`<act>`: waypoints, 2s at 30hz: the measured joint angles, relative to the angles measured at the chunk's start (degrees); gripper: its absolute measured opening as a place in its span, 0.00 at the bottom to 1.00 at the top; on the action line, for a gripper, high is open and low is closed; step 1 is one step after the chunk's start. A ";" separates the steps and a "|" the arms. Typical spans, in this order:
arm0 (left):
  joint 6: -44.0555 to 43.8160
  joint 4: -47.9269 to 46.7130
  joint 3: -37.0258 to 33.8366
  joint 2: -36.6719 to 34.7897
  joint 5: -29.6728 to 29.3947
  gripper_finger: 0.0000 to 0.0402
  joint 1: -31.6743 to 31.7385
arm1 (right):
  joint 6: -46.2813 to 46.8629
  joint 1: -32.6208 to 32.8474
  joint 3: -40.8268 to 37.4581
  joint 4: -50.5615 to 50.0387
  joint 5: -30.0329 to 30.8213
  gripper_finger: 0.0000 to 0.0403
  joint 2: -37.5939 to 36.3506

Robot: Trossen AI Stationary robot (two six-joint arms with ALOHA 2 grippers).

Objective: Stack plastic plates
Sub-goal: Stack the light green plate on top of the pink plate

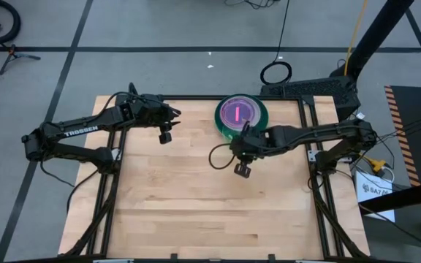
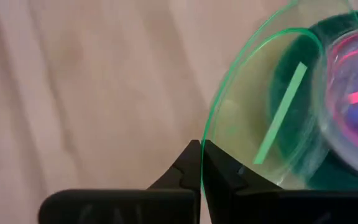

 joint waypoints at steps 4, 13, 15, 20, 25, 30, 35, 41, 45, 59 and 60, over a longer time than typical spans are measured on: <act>0.02 0.06 0.00 -0.01 0.00 0.31 0.00 | -4.43 -2.16 0.00 0.00 3.44 0.00 -0.01; 0.07 1.62 0.00 -0.02 0.00 0.31 0.02 | -15.40 -11.38 0.00 2.23 5.99 0.00 0.01; 0.07 1.66 0.00 0.00 0.00 0.31 0.02 | -17.23 -13.32 0.00 3.06 5.71 0.00 0.01; 0.07 1.75 0.00 0.00 0.00 0.31 0.02 | -20.39 -16.97 0.00 4.17 5.47 0.00 0.01; 0.13 1.75 0.00 0.00 0.00 0.31 0.02 | -21.50 -18.80 0.02 4.25 5.33 0.00 0.60; 0.22 1.75 0.00 0.00 0.00 0.31 -0.02 | -23.02 -19.47 0.04 3.84 5.25 0.00 2.56; 0.26 1.70 0.00 0.00 0.00 0.31 0.00 | -24.81 -19.91 0.04 3.37 5.25 0.00 5.28; 0.44 1.35 0.00 -0.01 0.00 0.31 0.00 | -27.18 -21.15 0.02 2.50 5.36 0.00 8.82; 0.42 1.31 0.00 0.00 0.00 0.31 0.00 | -28.19 -21.74 0.02 2.58 5.67 0.00 10.81; 0.39 1.25 0.00 -0.01 0.00 0.31 0.02 | -27.78 -22.22 -0.02 4.81 5.62 0.10 14.87; 0.39 1.25 0.00 -0.01 0.00 0.31 0.02 | -27.71 -22.22 -0.02 5.02 5.62 0.12 14.87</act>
